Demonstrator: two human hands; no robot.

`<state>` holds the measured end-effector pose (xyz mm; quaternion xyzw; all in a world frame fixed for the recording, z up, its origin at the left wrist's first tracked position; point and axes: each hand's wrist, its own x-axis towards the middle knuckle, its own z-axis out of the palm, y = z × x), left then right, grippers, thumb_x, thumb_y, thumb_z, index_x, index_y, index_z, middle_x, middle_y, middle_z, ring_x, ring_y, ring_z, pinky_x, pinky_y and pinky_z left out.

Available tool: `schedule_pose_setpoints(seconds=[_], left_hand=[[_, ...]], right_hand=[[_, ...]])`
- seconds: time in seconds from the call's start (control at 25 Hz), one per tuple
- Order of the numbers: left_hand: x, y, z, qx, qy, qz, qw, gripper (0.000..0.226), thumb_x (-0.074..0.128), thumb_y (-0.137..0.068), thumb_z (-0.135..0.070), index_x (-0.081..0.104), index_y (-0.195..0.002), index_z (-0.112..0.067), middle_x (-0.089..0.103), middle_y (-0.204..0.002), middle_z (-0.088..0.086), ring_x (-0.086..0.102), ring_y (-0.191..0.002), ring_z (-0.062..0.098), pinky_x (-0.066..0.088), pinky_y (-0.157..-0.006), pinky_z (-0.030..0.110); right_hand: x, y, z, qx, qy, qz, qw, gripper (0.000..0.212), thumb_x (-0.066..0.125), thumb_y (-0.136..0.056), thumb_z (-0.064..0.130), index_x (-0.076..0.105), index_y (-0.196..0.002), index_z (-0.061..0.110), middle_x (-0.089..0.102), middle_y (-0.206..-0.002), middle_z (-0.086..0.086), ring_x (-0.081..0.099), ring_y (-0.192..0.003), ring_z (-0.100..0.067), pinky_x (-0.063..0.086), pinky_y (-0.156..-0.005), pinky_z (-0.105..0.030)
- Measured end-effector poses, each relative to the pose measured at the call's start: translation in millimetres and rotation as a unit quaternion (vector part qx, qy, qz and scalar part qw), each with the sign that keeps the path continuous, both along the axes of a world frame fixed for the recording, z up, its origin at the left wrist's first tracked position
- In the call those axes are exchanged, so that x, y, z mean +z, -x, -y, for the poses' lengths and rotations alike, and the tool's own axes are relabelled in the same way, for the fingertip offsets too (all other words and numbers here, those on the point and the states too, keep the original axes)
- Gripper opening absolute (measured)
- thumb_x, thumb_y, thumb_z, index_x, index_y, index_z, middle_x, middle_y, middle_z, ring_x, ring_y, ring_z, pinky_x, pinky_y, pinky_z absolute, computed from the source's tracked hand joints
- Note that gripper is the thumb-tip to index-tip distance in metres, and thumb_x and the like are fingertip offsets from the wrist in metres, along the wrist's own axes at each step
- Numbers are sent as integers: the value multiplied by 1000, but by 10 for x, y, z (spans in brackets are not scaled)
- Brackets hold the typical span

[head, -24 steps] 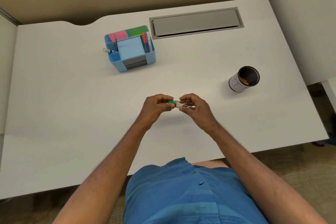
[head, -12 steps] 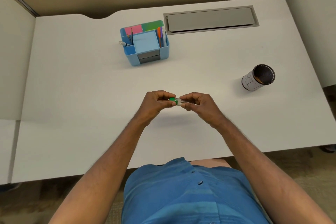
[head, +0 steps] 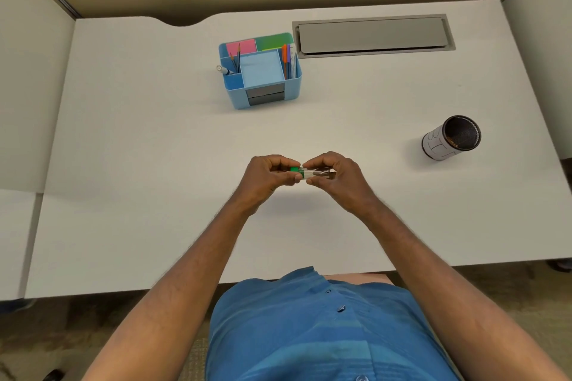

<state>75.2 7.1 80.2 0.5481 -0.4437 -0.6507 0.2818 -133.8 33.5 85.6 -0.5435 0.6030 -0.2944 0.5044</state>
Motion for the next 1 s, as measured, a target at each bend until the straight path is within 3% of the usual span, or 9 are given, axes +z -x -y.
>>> schedule_pose_setpoints(seconds=[0.24, 0.48, 0.72, 1.0], left_hand=[[7, -8, 47, 11, -9, -5, 1000, 25, 83, -79, 1, 80, -100, -12, 82, -93, 7, 78, -87, 21, 63, -81, 26], [23, -27, 149, 16, -10, -1, 1000, 25, 84, -79, 1, 80, -101, -9, 82, -91, 6, 78, -86, 20, 63, -79, 25], [32, -107, 266, 2, -1, 14, 1000, 23, 85, -79, -4, 81, -100, -12, 82, -90, 1, 78, -86, 14, 60, -75, 18], [-27, -173, 373, -10, 0, 28, 1000, 22, 85, -79, -4, 81, -98, -14, 82, -84, -7, 77, -82, 7, 57, -71, 13]], right_hand=[[-6, -23, 77, -5, -7, -15, 1000, 28, 84, -80, 10, 78, -106, 20, 76, -103, 9, 71, -99, -6, 59, -88, -28], [-19, -20, 209, 4, -28, 14, 999, 26, 86, -80, 14, 80, -104, 23, 80, -100, 10, 74, -96, -4, 58, -91, -26], [-50, -47, 338, 17, -83, 92, 992, 25, 80, -87, 13, 78, -112, 13, 80, -100, -6, 76, -93, -25, 61, -86, -31], [-113, -146, 461, 24, -108, 103, 988, 24, 75, -92, 10, 75, -115, 7, 77, -104, -18, 73, -87, -19, 59, -79, -27]])
